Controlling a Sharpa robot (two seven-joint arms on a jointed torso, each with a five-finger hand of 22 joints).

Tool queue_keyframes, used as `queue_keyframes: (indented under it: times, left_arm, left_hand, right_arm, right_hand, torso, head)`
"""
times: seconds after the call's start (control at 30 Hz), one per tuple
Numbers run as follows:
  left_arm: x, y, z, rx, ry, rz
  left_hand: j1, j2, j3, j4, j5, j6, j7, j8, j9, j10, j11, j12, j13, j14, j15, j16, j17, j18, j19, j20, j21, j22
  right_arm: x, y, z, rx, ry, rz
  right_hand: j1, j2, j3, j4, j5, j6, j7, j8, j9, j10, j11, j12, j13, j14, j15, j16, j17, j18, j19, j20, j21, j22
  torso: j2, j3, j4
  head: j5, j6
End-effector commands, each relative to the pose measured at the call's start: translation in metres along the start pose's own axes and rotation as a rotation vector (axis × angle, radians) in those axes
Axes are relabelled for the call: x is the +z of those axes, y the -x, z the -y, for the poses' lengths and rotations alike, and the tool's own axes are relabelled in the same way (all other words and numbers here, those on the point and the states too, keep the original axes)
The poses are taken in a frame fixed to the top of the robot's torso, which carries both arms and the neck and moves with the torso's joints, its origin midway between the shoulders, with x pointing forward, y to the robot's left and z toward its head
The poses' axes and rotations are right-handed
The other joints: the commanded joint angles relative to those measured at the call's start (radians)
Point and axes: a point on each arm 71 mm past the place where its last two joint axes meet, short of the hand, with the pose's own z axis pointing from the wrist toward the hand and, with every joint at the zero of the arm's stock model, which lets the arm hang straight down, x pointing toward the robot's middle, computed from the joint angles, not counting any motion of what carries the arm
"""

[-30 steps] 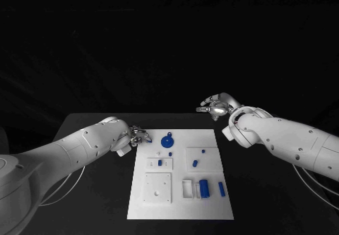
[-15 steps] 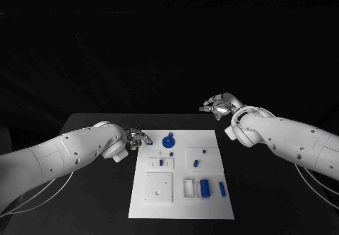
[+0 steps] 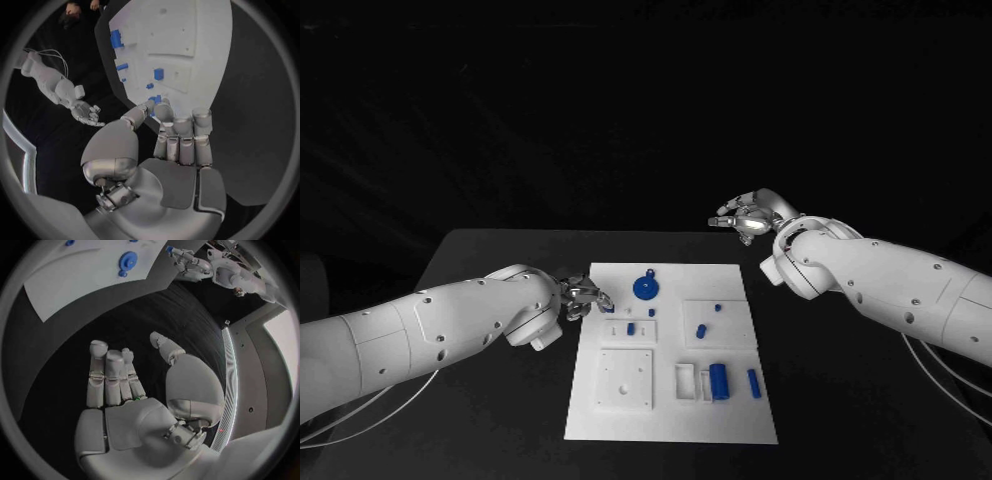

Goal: Assemble the parts on the task board

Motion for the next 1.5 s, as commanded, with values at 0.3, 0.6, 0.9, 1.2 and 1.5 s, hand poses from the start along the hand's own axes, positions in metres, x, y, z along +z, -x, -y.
queue_keyframes:
  times: [0.3, 0.6, 0.9, 1.2, 1.5]
  left_arm:
    - [0.0, -0.015, -0.001, 0.079, 0.018, 0.015]
    - [0.004, -0.026, 0.001, 0.097, 0.017, 0.006]
    - [0.009, -0.032, -0.002, 0.115, 0.033, -0.007]
    - [0.011, -0.032, -0.005, 0.126, 0.041, -0.009]
    - [0.013, -0.033, -0.006, 0.136, 0.048, -0.018]
  left_hand:
    - [0.006, -0.005, 0.054, -0.059, 0.025, 0.083, -0.034, 0.05, 0.027, 0.043, -0.041, 0.018, 0.01, 0.048, -0.041, 0.014, 0.005, 0.018, 0.016, -0.111, 0.012, 0.006]
    - [0.001, -0.004, 0.053, -0.058, 0.032, 0.092, -0.037, 0.056, 0.031, 0.043, -0.045, 0.025, 0.014, 0.051, -0.044, 0.019, 0.007, 0.019, 0.019, -0.112, 0.016, 0.008]
    - [-0.003, -0.004, 0.052, -0.058, 0.033, 0.099, -0.04, 0.062, 0.035, 0.043, -0.047, 0.03, 0.016, 0.052, -0.045, 0.022, 0.009, 0.019, 0.021, -0.113, 0.018, 0.01]
    - [-0.006, -0.003, 0.052, -0.057, 0.033, 0.104, -0.043, 0.067, 0.039, 0.042, -0.049, 0.033, 0.018, 0.053, -0.046, 0.024, 0.009, 0.02, 0.022, -0.113, 0.02, 0.01]
    - [-0.006, -0.003, 0.052, -0.058, 0.033, 0.105, -0.043, 0.069, 0.041, 0.042, -0.05, 0.034, 0.018, 0.053, -0.046, 0.025, 0.009, 0.02, 0.022, -0.113, 0.02, 0.011]
  right_arm:
    - [0.0, -0.002, 0.0, -0.001, 0.006, -0.015]
    - [0.0, -0.003, -0.001, 0.0, 0.007, -0.016]
    - [0.0, -0.003, -0.001, 0.0, 0.009, -0.018]
    - [0.0, -0.003, -0.001, 0.0, 0.009, -0.017]
    - [0.0, -0.003, -0.001, 0.0, 0.01, -0.018]
  right_hand:
    - [-0.002, 0.004, -0.001, 0.005, 0.008, 0.0, 0.005, 0.005, -0.001, 0.0, 0.0, 0.007, -0.002, -0.002, -0.004, 0.002, -0.002, 0.045, 0.001, -0.006, -0.003, 0.017]
    - [-0.002, 0.005, -0.001, 0.005, 0.01, 0.0, 0.005, 0.005, -0.001, 0.0, 0.0, 0.007, -0.003, -0.002, -0.004, 0.002, -0.002, 0.045, 0.001, -0.006, -0.003, 0.017]
    - [-0.002, 0.005, -0.001, 0.005, 0.012, 0.0, 0.005, 0.005, -0.001, 0.0, 0.0, 0.008, -0.004, -0.002, -0.004, 0.002, -0.002, 0.045, 0.001, -0.006, -0.003, 0.017]
    - [-0.002, 0.005, -0.001, 0.005, 0.012, 0.0, 0.005, 0.005, -0.001, 0.0, 0.0, 0.008, -0.004, -0.002, -0.004, 0.002, -0.002, 0.045, 0.001, -0.006, -0.003, 0.017]
    - [-0.002, 0.005, -0.002, 0.006, 0.013, 0.0, 0.005, 0.005, -0.001, 0.0, 0.0, 0.009, -0.004, -0.002, -0.004, 0.002, -0.002, 0.045, 0.001, -0.006, -0.003, 0.017]
  torso:
    - [0.0, 0.0007, 0.0006]
    - [0.001, 0.0015, -0.0009]
    - [0.001, 0.0023, -0.0011]
    - [0.001, 0.0024, -0.0009]
    - [0.001, 0.0015, -0.0001]
  head:
    - [0.006, -0.005]
    - [0.008, -0.006]
    - [0.006, -0.009]
    - [0.005, -0.012]
    - [0.005, -0.014]
